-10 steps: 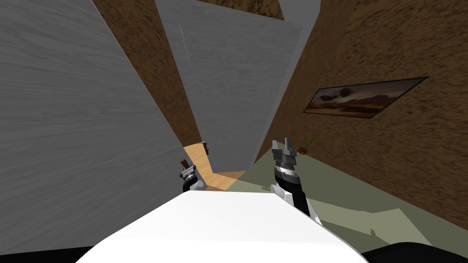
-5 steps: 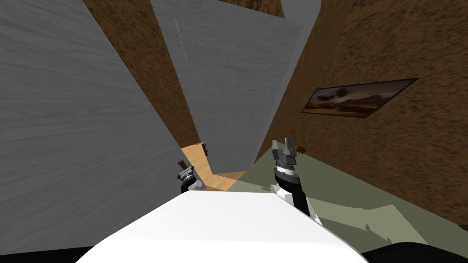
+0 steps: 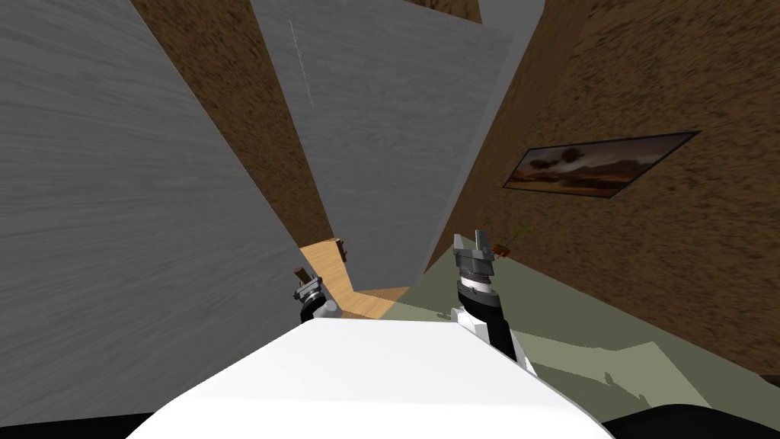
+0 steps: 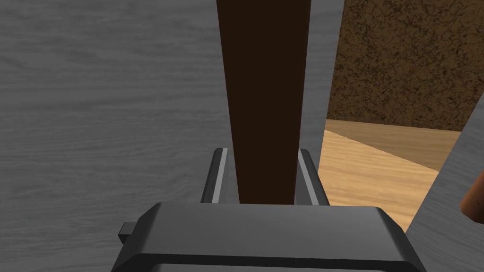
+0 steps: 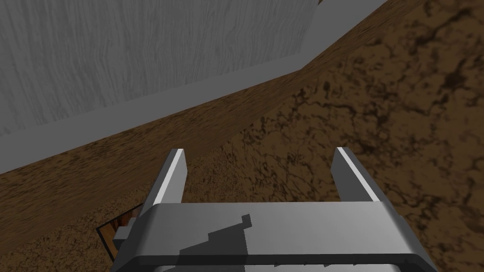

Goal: Push the door open

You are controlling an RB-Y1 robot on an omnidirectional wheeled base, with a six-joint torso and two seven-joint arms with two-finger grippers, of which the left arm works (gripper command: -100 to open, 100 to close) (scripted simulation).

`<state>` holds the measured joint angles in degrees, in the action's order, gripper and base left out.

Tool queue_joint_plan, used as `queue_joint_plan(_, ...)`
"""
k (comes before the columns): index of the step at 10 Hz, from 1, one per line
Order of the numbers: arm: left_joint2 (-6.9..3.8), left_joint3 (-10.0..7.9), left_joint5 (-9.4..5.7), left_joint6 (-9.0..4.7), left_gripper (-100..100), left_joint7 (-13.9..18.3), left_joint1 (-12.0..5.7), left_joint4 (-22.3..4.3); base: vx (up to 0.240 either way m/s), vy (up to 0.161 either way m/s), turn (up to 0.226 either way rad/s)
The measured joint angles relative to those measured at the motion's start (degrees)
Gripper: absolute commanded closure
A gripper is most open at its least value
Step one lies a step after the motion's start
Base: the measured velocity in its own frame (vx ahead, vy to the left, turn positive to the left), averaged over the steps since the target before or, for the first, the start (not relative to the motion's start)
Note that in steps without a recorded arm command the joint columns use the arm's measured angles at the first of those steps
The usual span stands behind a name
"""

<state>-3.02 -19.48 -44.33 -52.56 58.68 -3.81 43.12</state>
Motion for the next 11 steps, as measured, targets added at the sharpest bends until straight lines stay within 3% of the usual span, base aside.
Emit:
queue_joint_plan(2,-0.4,-1.07,-0.09,-0.45,100,0.6,-0.5,-1.4,0.042,0.019,-0.034)
queue_joint_plan(4,0.61,-2.21,-0.13,0.13,100,-0.3,1.09,1.2,0.028,0.026,-0.004)
queue_joint_plan(5,-0.31,-2.38,-0.15,-0.9,100,0.4,-0.74,-1.9,0.039,0.019,-0.054)
queue_joint_plan(6,0.11,-3.05,-0.2,-0.87,100,0.3,-0.17,-0.9,0.068,0.038,-0.028)
queue_joint_plan(7,-0.59,-4.05,-0.24,-1.78,100,0.8,-1.73,-3.9,0.056,0.035,-0.016)
queue_joint_plan(9,-1.01,-4.84,-0.38,-1.89,100,1.1,-1.74,-3.9,0.013,0.012,0.01)
queue_joint_plan(11,-0.5,-4.99,-0.47,-1.38,100,0.5,-1.01,-2.1,0.011,0.003,-0.021)
